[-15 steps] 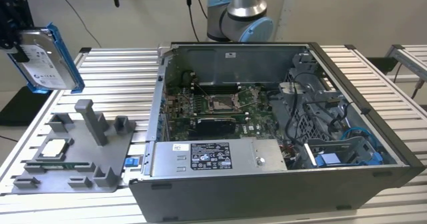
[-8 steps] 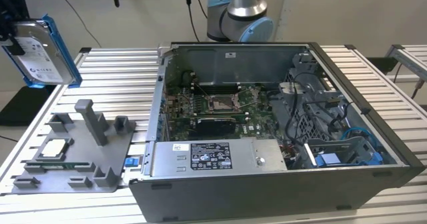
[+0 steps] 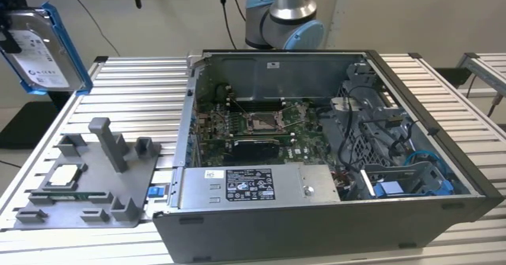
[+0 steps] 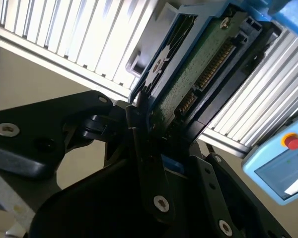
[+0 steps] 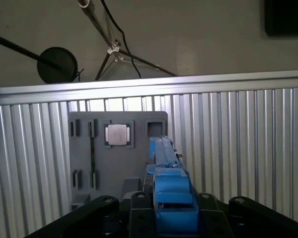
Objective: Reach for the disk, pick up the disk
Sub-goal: 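Pick up the disk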
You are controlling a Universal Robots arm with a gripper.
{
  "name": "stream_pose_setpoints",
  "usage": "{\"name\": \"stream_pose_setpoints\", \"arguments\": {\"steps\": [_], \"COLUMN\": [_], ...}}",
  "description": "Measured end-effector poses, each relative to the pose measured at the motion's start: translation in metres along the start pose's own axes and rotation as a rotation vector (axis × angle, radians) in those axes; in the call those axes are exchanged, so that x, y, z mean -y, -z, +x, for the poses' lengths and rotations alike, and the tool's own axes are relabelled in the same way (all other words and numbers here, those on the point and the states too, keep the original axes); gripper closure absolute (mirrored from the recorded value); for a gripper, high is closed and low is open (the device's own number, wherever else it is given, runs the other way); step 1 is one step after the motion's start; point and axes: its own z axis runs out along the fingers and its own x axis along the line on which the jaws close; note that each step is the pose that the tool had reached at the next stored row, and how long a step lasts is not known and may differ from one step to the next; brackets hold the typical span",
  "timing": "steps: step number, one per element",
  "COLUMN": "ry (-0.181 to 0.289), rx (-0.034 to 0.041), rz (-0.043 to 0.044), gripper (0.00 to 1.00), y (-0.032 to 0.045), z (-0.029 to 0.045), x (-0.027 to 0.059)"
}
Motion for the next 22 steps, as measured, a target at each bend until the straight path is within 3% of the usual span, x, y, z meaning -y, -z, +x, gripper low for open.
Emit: {"name": "stream_pose_setpoints", "arguments": {"steps": [10, 22], "ry": [0.0, 0.0], "rx": [0.0001, 0.0003], "rz": [0.0018, 0.0046], "gripper": [1.0, 1.0], "y": [0.0235, 0.0451], "z": [-0.0009, -0.0017], "x": [0.0003, 0.0005]}}
